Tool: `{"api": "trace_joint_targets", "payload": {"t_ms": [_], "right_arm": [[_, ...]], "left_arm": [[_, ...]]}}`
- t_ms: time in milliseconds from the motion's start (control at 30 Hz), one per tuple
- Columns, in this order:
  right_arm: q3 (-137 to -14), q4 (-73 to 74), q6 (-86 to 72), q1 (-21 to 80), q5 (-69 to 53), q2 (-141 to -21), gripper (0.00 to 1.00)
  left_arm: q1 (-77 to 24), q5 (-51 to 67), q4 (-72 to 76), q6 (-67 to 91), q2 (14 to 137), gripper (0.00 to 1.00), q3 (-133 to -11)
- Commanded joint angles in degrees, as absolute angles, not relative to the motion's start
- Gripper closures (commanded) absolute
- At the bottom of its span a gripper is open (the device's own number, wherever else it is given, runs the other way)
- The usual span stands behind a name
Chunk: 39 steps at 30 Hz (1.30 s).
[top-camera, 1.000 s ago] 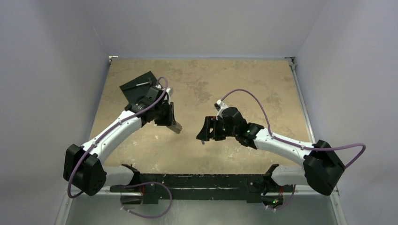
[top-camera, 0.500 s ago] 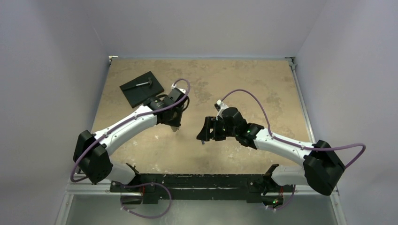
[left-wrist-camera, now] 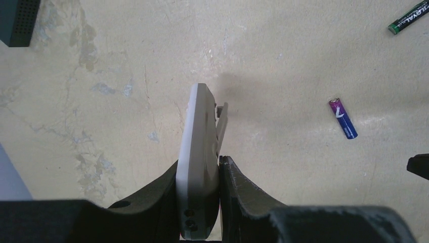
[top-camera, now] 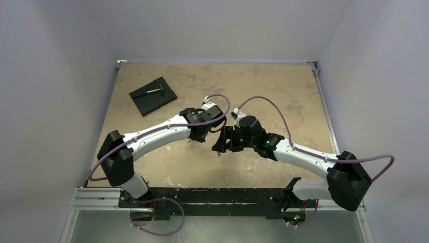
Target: Load the batteries into the remote control
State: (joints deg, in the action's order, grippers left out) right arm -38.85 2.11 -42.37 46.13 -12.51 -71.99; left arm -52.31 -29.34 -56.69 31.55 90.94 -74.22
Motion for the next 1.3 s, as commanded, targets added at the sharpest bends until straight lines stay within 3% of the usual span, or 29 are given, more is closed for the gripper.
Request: {"api": "trace_joint_targets", "payload": {"t_ms": [0,267,767,1000,1267], "right_arm": [[-38.69,0.70,-41.14,46.41,-11.34,-72.24,0.24],[-37.75,0.73,-41.04,46.41,-11.16,-71.95,0.24],[-37.58,2.16,-40.20,46.42,-9.91,-71.04,0.24],[-40.71,8.64,-35.65,46.41,-5.56,-69.61,0.24],[-43.57,13.99,-32.21,46.41,-1.63,-69.17,0.24]], "left_arm": [[-55.80,-36.94,-61.38,34.57,94.42,1.00,-78.14],[-58.95,-44.06,-64.86,37.19,101.41,1.00,-78.85],[-59.15,-45.18,-64.41,37.13,96.50,1.00,-78.80],[-58.40,-43.37,-62.88,35.72,92.94,1.00,-78.65],[-53.90,-32.63,-55.84,31.81,86.27,1.00,-76.02]]}}
